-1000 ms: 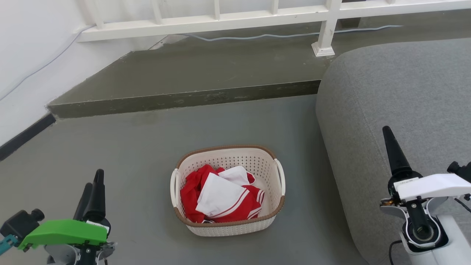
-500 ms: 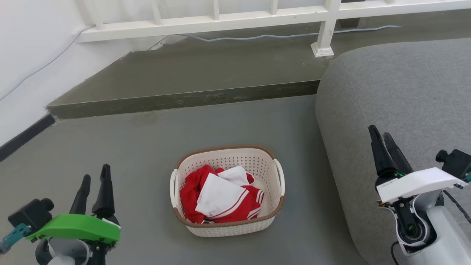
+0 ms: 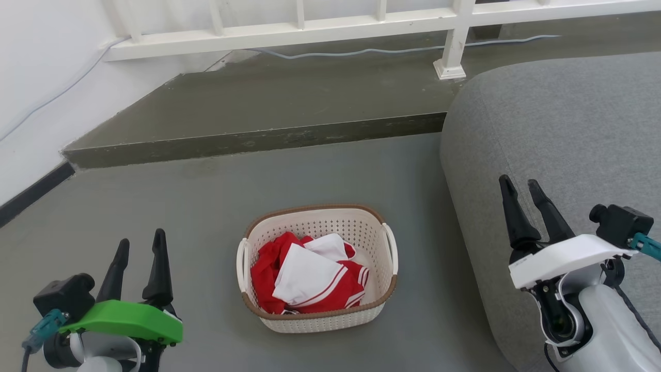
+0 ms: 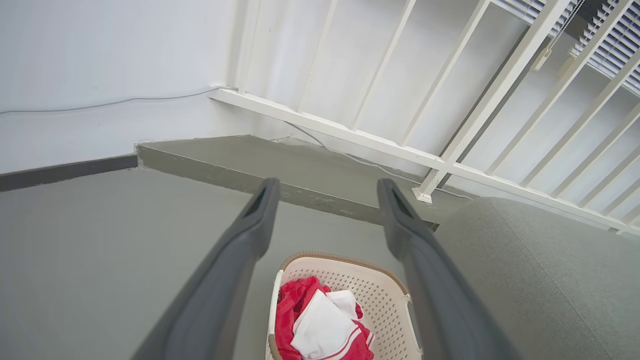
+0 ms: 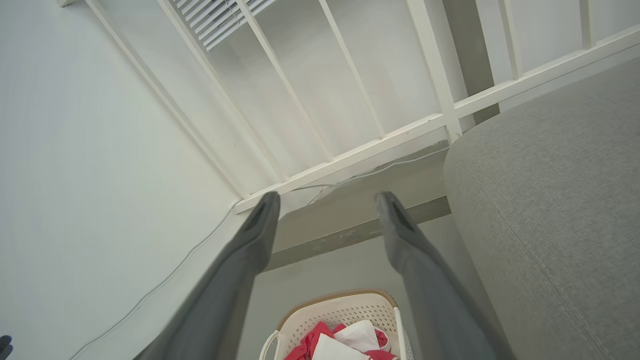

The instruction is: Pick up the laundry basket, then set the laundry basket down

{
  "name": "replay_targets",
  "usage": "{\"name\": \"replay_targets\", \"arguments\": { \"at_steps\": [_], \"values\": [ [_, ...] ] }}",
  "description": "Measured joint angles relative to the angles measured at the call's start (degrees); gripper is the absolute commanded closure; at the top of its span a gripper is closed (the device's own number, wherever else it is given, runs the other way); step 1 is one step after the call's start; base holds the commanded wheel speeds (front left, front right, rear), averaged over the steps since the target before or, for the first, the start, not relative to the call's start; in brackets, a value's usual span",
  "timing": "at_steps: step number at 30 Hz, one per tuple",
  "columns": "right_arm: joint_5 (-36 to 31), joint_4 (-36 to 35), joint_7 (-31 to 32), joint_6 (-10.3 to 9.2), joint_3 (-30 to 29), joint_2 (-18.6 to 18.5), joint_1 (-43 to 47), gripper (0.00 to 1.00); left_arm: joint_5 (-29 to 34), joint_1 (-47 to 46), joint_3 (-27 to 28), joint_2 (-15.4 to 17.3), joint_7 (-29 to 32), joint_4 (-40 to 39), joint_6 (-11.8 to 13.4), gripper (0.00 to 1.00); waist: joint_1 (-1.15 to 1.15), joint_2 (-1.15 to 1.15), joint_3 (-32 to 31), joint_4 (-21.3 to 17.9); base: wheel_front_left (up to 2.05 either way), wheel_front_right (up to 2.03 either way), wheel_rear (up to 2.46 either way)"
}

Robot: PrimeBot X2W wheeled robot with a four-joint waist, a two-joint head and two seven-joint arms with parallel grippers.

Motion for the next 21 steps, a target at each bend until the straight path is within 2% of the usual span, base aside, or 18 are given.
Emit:
{"name": "replay_targets", "arguments": {
  "at_steps": [18,21],
  "values": [
    [-12.17,0.42,-3.75,-1.10,3.78,-0.91,-0.28,0.00,13.23,-0.09,-0.70,-0.34,-3.83,-0.92,0.27,0.00,0.00,0.00,-0.17,-0.38,0.00,0.00,0.00],
    [-12.60,0.80,-4.02,-1.46,3.78,-0.92,-0.29,0.00,14.59,-0.10,-0.77,-0.47,-3.83,-0.92,0.26,0.00,0.00,0.00,-0.22,-0.40,0.00,0.00,0.00]
  ]
}}
